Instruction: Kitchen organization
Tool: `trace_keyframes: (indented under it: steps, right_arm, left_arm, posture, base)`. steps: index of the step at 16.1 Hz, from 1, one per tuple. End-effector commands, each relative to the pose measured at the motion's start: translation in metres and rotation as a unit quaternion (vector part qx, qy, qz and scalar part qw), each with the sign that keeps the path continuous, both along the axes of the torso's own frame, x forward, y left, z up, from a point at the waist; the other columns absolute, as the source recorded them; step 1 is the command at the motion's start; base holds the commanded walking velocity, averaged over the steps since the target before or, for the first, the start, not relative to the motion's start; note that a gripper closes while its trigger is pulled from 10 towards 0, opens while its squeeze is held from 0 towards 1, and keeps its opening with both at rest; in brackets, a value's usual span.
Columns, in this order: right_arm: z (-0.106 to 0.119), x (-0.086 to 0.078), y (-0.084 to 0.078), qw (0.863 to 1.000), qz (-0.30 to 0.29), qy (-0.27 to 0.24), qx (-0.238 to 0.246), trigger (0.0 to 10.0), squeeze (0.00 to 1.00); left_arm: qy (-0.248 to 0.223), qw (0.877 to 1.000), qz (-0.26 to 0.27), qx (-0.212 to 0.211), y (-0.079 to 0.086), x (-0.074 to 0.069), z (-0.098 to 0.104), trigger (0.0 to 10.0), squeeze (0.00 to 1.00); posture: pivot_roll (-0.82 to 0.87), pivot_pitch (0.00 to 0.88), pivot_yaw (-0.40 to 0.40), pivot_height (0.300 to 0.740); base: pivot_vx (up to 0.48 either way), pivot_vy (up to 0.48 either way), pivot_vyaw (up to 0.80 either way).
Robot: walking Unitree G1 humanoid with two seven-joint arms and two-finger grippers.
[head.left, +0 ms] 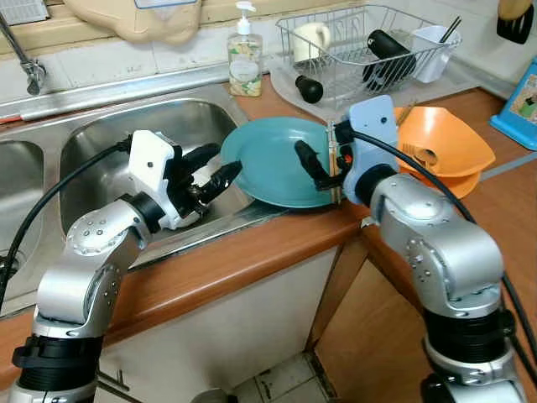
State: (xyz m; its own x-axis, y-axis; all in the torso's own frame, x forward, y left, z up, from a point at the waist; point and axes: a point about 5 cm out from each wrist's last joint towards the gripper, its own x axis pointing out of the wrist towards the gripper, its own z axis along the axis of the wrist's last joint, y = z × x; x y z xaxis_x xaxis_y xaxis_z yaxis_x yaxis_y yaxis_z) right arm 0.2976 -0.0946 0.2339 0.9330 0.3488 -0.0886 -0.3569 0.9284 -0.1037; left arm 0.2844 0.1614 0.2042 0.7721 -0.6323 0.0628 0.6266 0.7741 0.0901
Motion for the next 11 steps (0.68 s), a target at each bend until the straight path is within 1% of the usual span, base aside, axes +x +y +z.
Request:
trace_keyframes:
  steps: [1, 4, 5, 6, 7, 8, 9, 10, 11]
  right_arm:
    - [0.003, 0.000, 0.000, 1.000, -0.001, -0.012, 0.002, 10.0, 1.00]
    - [0.005, 0.002, 0.002, 1.000, 0.000, -0.016, 0.003, 10.0, 1.00]
    - [0.003, 0.004, 0.002, 1.000, -0.012, -0.005, 0.008, 10.0, 1.00]
    - [0.001, 0.007, -0.001, 0.999, -0.039, 0.003, -0.013, 10.0, 1.00]
    - [-0.003, 0.009, -0.001, 0.999, -0.035, 0.025, -0.018, 10.0, 1.00]
    - [-0.004, 0.010, -0.001, 0.999, -0.037, 0.027, -0.016, 10.0, 1.00]
    - [-0.009, 0.010, 0.001, 0.996, -0.036, 0.077, -0.001, 10.0, 1.00]
    - [-0.012, 0.011, 0.002, 0.994, -0.035, 0.102, -0.008, 10.0, 0.54]
    - [-0.016, 0.015, 0.003, 0.993, -0.036, 0.109, -0.021, 10.0, 0.00]
  left_arm:
    - [-0.005, 1.000, -0.009, 0.002, -0.002, -0.002, 0.004, 10.0, 0.00]
    - [-0.004, 1.000, -0.016, 0.002, -0.004, -0.003, 0.004, 10.0, 0.00]
    - [-0.003, 1.000, -0.018, 0.004, -0.004, -0.003, 0.004, 10.0, 0.00]
    - [-0.002, 1.000, -0.018, 0.006, -0.003, -0.004, 0.004, 10.0, 0.00]
    - [-0.002, 1.000, -0.018, 0.008, -0.003, -0.004, 0.004, 10.0, 0.00]
    - [-0.002, 1.000, -0.017, 0.008, -0.002, -0.004, 0.004, 10.0, 0.00]
    - [-0.002, 1.000, -0.017, 0.009, -0.002, -0.004, 0.004, 10.0, 0.00]
    - [-0.001, 1.000, -0.016, 0.013, -0.001, -0.004, 0.004, 10.0, 0.00]
    - [0.000, 1.000, -0.017, 0.016, -0.001, -0.004, 0.004, 10.0, 0.00]
  posture:
    - [-0.11, 0.000, 0.029, 0.740]
    - [-0.10, 0.000, 0.032, 0.740]
    - [-0.10, 0.000, 0.032, 0.740]
    - [-0.10, 0.000, 0.033, 0.740]
    - [-0.10, 0.000, 0.033, 0.740]
    - [-0.10, 0.000, 0.033, 0.740]
    - [-0.10, 0.000, 0.033, 0.740]
    - [-0.10, 0.000, 0.034, 0.740]
    - [-0.10, 0.000, 0.035, 0.740]
  base:
    - [0.000, 0.000, 0.00]
    - [0.000, 0.000, 0.00]
    - [0.000, 0.000, 0.00]
    - [0.000, 0.000, 0.00]
    - [0.000, 0.000, 0.00]
    - [0.000, 0.000, 0.00]
    - [0.000, 0.000, 0.00]
    - [0.000, 0.000, 0.00]
    - [0.000, 0.000, 0.00]
